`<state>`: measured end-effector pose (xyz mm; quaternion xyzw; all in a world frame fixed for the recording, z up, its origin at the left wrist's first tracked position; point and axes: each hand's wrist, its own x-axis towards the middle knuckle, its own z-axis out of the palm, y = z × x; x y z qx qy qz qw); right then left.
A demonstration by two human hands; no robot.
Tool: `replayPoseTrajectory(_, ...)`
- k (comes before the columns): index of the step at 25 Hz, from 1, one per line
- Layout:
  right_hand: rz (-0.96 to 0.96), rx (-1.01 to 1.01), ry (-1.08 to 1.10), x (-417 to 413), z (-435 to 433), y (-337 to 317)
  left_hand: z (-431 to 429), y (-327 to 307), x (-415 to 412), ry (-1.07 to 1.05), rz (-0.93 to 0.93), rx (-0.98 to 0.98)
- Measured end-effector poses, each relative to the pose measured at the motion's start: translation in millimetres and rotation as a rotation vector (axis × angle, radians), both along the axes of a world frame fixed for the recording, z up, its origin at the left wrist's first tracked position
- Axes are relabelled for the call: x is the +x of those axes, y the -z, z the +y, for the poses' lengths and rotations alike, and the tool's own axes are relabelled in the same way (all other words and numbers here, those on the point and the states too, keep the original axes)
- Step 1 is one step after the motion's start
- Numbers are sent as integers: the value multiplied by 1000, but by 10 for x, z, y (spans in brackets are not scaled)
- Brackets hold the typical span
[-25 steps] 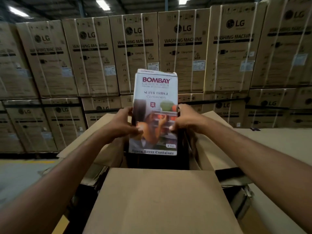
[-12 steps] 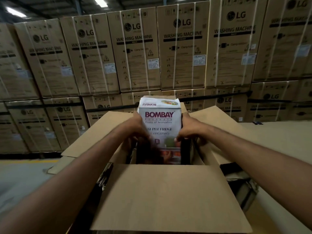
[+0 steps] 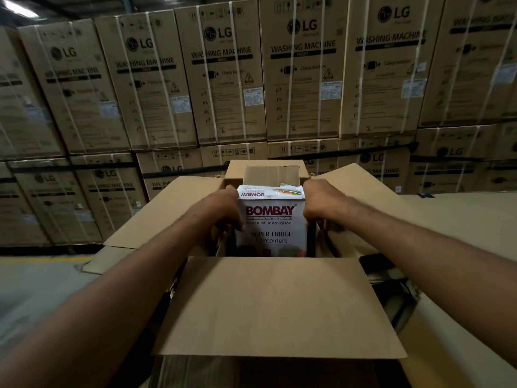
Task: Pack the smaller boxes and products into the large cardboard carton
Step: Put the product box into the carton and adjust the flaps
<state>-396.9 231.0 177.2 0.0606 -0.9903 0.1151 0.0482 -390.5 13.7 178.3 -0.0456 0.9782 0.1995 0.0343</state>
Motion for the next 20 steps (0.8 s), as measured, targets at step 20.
replayPoseTrajectory(20,50,-108,-458,234,225,-196,-156,-536,437,421,-126,47)
